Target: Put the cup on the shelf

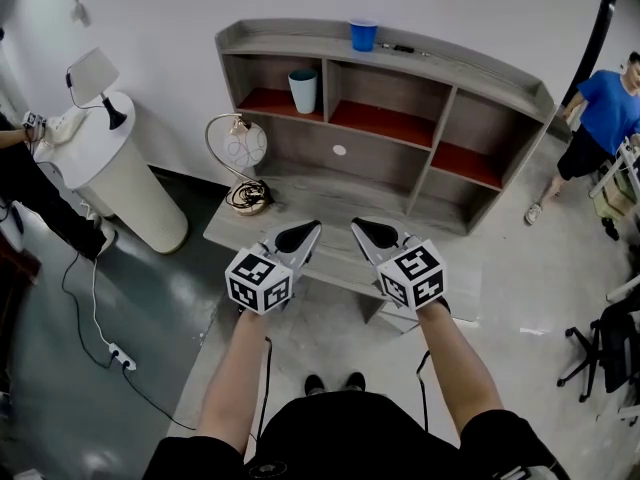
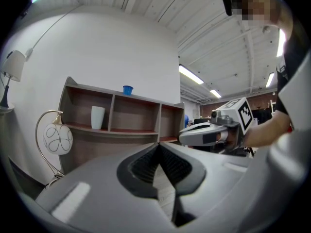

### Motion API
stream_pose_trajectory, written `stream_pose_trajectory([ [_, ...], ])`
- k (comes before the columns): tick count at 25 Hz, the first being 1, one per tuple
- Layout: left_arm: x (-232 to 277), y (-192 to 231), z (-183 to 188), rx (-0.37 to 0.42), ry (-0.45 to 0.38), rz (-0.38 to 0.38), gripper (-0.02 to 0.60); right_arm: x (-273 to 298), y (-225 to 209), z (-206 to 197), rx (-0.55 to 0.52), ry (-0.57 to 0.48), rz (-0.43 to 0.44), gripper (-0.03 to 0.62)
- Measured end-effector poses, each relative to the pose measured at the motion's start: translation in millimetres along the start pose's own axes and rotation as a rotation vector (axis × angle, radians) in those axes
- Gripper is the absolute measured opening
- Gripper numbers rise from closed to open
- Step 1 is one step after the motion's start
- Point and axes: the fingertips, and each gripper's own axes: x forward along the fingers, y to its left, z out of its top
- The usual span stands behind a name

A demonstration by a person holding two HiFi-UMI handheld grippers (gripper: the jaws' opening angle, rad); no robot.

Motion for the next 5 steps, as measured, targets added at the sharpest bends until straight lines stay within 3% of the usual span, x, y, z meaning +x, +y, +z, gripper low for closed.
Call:
stream_pose_trajectory([
  [5,1.1,1.3,1.7,0.005,0.003,0.007,-0.003,-0.1,-1.7,1.4,-0.003,0.001,0.001,0.011],
])
